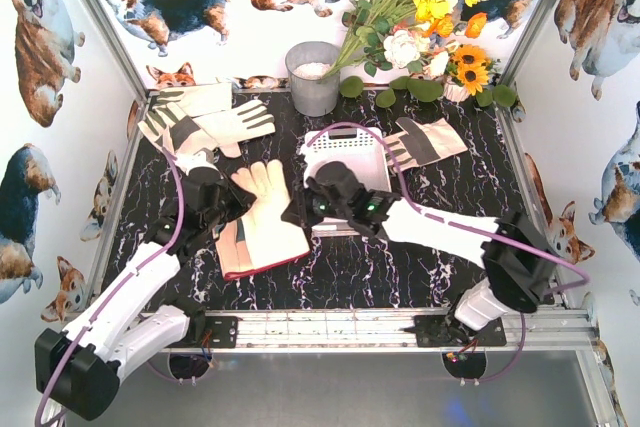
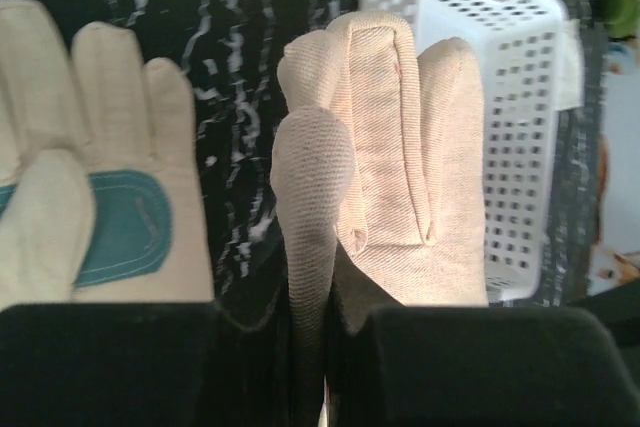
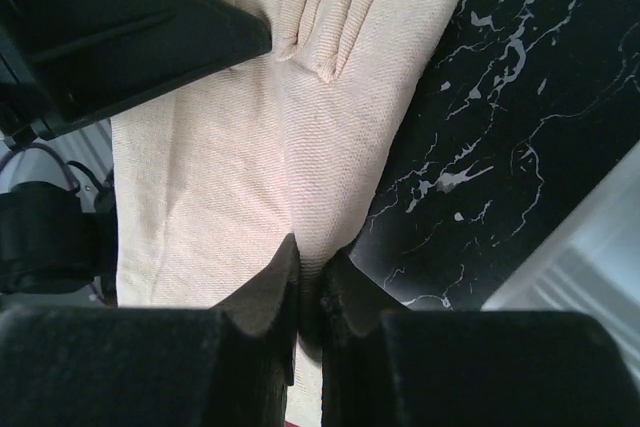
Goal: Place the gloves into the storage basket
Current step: Pair the glove with the glove.
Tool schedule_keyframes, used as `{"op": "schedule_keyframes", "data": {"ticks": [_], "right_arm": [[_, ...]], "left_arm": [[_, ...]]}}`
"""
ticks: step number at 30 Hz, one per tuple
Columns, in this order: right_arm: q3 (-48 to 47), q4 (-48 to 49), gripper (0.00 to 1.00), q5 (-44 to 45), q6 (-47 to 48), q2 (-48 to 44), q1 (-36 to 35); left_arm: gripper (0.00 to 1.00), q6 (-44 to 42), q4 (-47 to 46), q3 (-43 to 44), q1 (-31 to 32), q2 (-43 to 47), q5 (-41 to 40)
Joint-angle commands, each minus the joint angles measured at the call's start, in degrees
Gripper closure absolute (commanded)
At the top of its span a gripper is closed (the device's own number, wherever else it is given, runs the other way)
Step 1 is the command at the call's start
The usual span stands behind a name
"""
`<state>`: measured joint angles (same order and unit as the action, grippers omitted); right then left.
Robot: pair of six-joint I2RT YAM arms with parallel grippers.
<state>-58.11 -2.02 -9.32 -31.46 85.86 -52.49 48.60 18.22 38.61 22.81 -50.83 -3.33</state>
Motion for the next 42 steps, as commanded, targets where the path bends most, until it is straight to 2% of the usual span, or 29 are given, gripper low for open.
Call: {"op": "schedule_keyframes", "data": {"ticks": [1,6,18,29,42], "right_arm": [[-4.8,3.4,1.00,5.3,2.8,2.9,-1.9],[-5.8,6.0,1.00,6.9,2.9,7.8,-3.7],[-11.0,8.4,1.00,6.3,1.6,17.3,-5.9],[-15.2,7.9,1.00,5.5,0.2,23.0,-6.4],[-18.5,6.2,1.00,6.1,0.7,26.1,-7.2]], "left_arm": [[1.00,-1.3,7.4,-1.1,-1.3,-1.0,-12.3],[1.00,-0.3,8.7,-3.0,-3.8,-1.6,-14.9],[1.00,-1.0,4.4,-9.4,-12.9,-0.9,-12.6],[1.00,-3.6,1.1,-11.9,-20.0,-5.5,-9.2],[1.00,-6.2,-4.5,-13.2,-23.2,-7.6,-5.3]]}}
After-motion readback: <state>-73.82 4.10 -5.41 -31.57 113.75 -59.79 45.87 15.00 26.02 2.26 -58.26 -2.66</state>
